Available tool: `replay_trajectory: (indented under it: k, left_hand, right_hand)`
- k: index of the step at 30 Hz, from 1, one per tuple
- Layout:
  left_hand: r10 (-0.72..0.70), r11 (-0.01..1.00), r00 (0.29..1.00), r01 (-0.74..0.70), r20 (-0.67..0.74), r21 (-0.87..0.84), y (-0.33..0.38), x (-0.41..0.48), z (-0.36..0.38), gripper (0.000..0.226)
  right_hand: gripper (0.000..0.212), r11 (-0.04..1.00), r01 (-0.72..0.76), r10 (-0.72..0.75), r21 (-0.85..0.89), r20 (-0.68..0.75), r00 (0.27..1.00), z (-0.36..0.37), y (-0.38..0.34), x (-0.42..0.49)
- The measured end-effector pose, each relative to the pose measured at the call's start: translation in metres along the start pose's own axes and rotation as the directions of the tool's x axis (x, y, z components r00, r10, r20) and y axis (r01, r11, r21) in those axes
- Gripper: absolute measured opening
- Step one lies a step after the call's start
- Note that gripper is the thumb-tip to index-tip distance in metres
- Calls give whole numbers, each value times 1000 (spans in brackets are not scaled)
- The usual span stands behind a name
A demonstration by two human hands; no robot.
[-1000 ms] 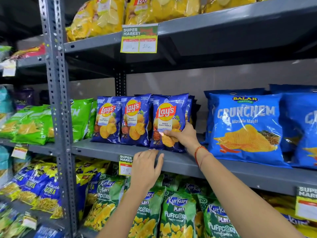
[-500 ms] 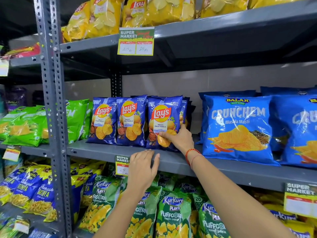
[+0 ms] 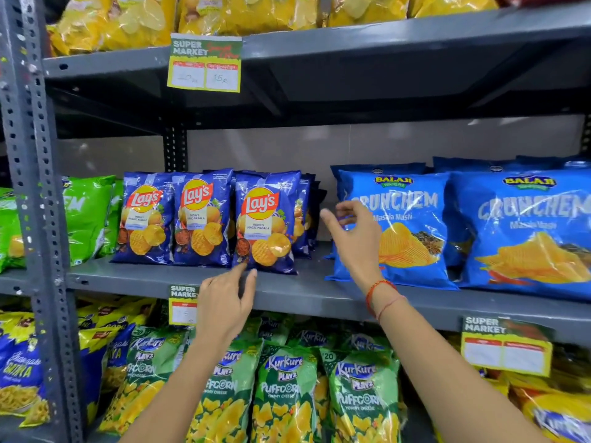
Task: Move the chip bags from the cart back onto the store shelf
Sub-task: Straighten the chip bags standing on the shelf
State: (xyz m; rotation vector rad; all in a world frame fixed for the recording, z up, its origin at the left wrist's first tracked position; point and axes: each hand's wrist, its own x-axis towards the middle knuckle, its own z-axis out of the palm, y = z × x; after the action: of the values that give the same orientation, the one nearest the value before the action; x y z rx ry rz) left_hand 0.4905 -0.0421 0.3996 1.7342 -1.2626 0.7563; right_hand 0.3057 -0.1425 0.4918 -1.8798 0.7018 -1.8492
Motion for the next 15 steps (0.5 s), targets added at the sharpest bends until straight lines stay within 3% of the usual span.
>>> replay_trajectory:
  k: [4, 9, 12, 15]
  left_hand:
    - [44, 988, 995, -57, -93, -146, 41, 16, 3, 56]
    - [134, 928, 988, -154, -82, -340, 112, 46, 19, 56]
    - [64, 874, 997, -36, 40, -485, 144, 62, 40, 61]
    - [-69, 779, 973, 190, 220, -598, 168, 77, 57, 64]
  right_hand:
    - [20, 991, 62, -80, -117, -162, 983, -52, 10, 21]
    - [37, 949, -23, -75, -315, -293, 953, -104, 32, 37]
    - [54, 946, -117, 47, -302, -229, 972, -119, 45, 39]
    - [75, 946, -276, 257, -170, -122, 959, -125, 50, 37]
